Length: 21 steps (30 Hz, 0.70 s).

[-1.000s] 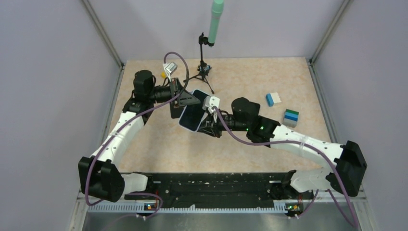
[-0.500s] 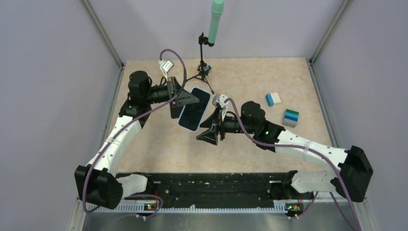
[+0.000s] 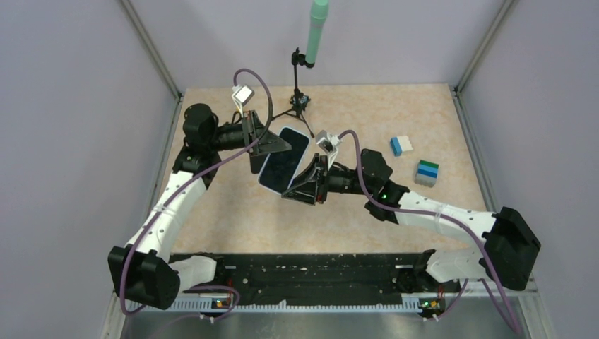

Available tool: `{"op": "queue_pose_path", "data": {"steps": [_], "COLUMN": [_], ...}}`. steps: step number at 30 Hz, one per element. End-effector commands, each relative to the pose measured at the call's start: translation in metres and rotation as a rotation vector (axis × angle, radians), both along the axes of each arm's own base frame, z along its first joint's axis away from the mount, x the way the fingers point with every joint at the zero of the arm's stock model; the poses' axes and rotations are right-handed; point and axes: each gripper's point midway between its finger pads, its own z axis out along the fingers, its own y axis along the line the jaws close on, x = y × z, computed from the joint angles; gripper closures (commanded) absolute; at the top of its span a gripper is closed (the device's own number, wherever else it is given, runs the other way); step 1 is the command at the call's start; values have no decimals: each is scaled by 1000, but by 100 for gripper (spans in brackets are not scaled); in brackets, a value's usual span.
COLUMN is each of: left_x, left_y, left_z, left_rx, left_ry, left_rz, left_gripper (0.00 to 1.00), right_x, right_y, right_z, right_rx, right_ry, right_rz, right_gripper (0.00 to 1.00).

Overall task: Take the phone out of the phone case
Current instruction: Remove the phone case from the phone.

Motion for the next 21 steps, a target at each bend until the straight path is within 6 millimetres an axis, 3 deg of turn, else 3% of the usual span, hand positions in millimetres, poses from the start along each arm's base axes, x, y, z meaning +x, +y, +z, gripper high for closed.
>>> {"op": "queue_pose_path", "data": {"steps": [1, 6, 13, 21], "left_x": [-10, -9, 4, 15], "left_y": [1, 1, -2, -3], "left_z": [22, 22, 15, 3], "left_rx": [-36, -49, -68, -70], "left_ry": [-67, -27, 145, 265], "left_rz": [-13, -4, 39, 84], "left_gripper": [100, 100, 100, 100], "right_x": [9, 27, 60, 89], "right_y": [-1, 1, 8, -3], "right_z": [31, 24, -12, -27], "right_rx": [119, 97, -73, -202], "right_ry": [-35, -32, -147, -288], "right_rz": [-47, -135, -326, -469], "right_gripper": [73, 78, 83, 82]}}
